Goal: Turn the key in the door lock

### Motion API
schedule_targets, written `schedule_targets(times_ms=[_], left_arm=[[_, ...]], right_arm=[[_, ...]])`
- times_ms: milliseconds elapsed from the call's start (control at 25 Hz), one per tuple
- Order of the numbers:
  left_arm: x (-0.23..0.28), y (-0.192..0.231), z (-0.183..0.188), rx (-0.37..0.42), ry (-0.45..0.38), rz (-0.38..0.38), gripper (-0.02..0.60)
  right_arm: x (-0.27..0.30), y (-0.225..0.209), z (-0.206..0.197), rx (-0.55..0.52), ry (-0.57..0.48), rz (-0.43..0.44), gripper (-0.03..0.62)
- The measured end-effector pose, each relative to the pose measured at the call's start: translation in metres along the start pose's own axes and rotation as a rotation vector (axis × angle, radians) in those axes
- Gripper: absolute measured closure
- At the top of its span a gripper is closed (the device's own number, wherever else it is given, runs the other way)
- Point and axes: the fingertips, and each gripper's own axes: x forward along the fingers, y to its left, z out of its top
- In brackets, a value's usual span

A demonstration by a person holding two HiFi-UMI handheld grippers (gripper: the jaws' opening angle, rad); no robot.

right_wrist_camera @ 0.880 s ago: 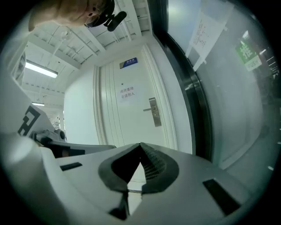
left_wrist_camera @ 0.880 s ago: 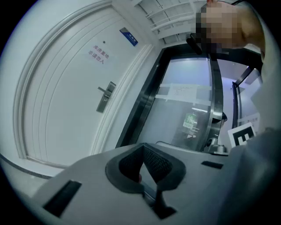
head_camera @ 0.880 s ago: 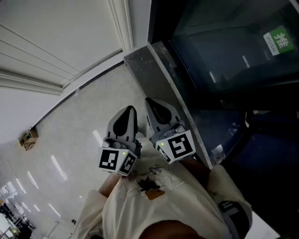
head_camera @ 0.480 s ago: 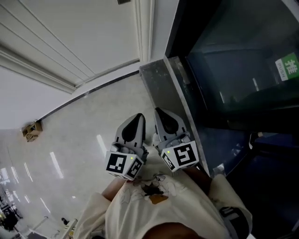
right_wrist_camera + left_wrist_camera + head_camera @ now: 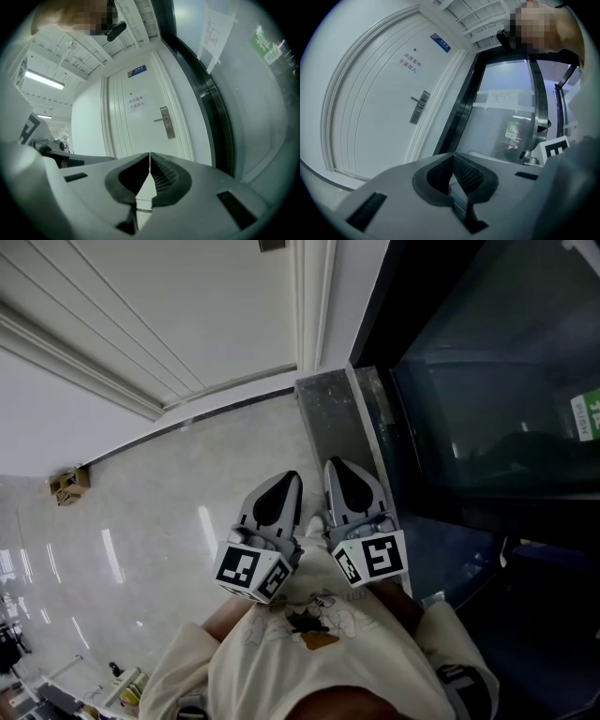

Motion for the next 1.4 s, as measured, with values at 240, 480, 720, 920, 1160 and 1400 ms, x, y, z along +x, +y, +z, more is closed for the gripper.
schedule_targets(times_ms=[240, 480, 720, 920, 1160, 1400], left_arm=[[0.048, 0.060, 0.024, -0.008, -0.024, 0.030, 0.575], [0.138, 0.154, 0.062, 0.012, -0.040, 0.007, 0.575], [0.227, 0.239, 0.132, 0.034, 0.025, -0.041, 0.575], [0.279, 0.286, 0.168, 0.011, 0.027, -0.043, 0.575], [0.320, 0.296, 0.181, -0.003, 0.039, -0.044, 0.575], [0.342, 0.300, 0.187, 0.005, 0.042, -0.046, 0.575]], right_arm=[[0.074, -0.010, 0.004, -0.008, 0.006, 0.032, 0.586], [0.199, -0.041, 0.013, -0.014, -0.045, 0.013, 0.586], [0.343, -0.073, 0.039, -0.045, -0.020, -0.074, 0.586], [0.421, -0.092, 0.068, -0.096, -0.038, -0.102, 0.582], [0.472, -0.119, 0.104, -0.169, -0.063, -0.083, 0.534], [0.513, -0.146, 0.124, -0.188, -0.092, -0.097, 0.472]])
